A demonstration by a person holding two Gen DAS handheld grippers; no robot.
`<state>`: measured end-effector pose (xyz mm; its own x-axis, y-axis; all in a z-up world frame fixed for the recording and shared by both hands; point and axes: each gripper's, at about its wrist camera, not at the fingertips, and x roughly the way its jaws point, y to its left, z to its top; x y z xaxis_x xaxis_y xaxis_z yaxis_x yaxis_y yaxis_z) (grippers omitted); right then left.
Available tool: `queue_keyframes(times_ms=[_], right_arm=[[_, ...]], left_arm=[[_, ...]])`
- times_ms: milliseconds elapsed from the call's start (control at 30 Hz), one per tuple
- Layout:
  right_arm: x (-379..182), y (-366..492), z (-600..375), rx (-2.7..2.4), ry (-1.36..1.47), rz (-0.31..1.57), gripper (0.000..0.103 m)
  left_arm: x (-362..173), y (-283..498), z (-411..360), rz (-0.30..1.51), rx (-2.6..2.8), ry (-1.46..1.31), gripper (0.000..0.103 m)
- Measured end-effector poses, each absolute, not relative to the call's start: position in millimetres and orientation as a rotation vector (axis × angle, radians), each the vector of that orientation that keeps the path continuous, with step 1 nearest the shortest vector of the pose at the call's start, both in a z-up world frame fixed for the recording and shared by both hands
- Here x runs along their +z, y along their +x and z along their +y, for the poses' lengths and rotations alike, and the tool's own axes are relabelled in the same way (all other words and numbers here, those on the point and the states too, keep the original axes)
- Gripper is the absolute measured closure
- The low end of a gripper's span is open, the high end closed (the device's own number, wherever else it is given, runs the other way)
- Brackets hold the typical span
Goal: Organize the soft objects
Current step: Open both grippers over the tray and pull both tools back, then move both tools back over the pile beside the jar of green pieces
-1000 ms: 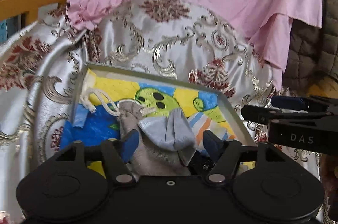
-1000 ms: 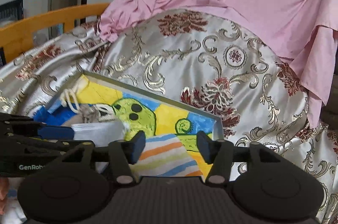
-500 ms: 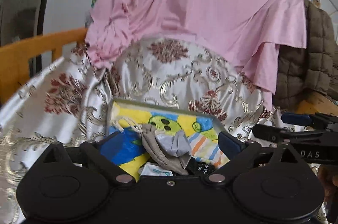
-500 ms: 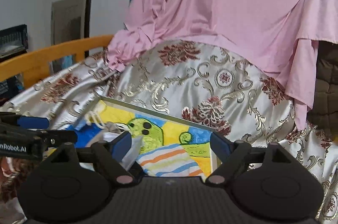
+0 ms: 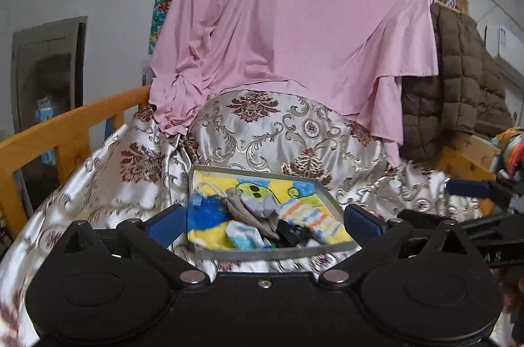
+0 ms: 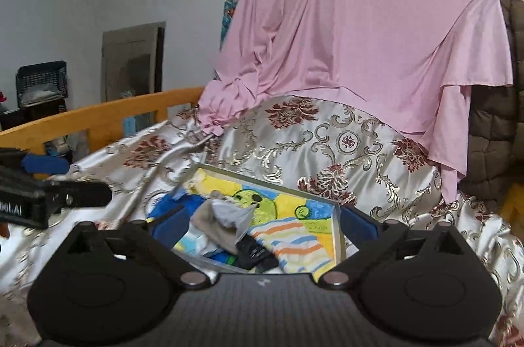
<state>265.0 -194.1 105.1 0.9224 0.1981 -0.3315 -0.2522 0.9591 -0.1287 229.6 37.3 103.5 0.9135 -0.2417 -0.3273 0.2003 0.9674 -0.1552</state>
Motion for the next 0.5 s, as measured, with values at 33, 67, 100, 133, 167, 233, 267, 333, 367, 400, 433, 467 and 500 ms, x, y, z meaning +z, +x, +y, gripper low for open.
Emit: queue_keyframes(times_ms=[33, 67, 100, 133, 167, 233, 267, 333, 367, 400, 433, 467, 500], right_arm=[[105.5, 252.2, -194.2, 0.234, -0.169, 0.318, 0.001], [106.0, 239.1, -194.8, 0.239, -0.161, 0.314, 0.001], [106.0, 226.1, -195.5, 0.244, -0.153, 0.312, 0.001], [105.9, 214.3, -196.2, 0.246, -0.145, 0.309, 0.0], [105.9, 204.1, -196.8, 0.247, -0.139, 0.307, 0.0], [104.7, 182.7, -198.0, 0.238, -0.133, 0.295, 0.0], [103.6, 173.0, -198.7, 0.23, -0.126, 0.287, 0.0], [100.3, 155.2, -200.9, 0.221, -0.112, 0.277, 0.0], [98.4, 148.2, -201.7, 0.213, -0.109, 0.274, 0.0], [96.2, 141.5, -203.2, 0.202, -0.107, 0.27, 0.0], [94.0, 135.4, -203.5, 0.193, -0.106, 0.269, 0.0], [91.6, 130.4, -204.3, 0.183, -0.105, 0.27, 0.0], [88.9, 125.0, -205.2, 0.173, -0.104, 0.271, 0.0]], left_arm=[[103.1, 219.0, 37.7, 0.345, -0.23, -0.123, 0.001], [102.3, 209.0, 37.1, 0.339, -0.231, -0.123, 0.001], [100.8, 199.5, 36.3, 0.334, -0.235, -0.121, 0.001], [98.8, 190.3, 34.9, 0.332, -0.24, -0.117, 0.001], [96.5, 181.9, 33.1, 0.333, -0.247, -0.111, 0.001], [90.8, 166.6, 30.7, 0.329, -0.265, -0.104, 0.001], [87.7, 160.5, 29.2, 0.329, -0.277, -0.099, 0.001], [81.0, 151.8, 25.5, 0.338, -0.296, -0.08, 0.001], [78.2, 147.9, 23.9, 0.344, -0.303, -0.075, 0.001], [75.2, 144.1, 23.6, 0.35, -0.313, -0.074, 0.001], [72.3, 141.2, 23.5, 0.355, -0.318, -0.074, 0.001], [69.5, 138.5, 24.4, 0.359, -0.324, -0.076, 0.001], [66.7, 136.0, 25.4, 0.364, -0.331, -0.076, 0.001]])
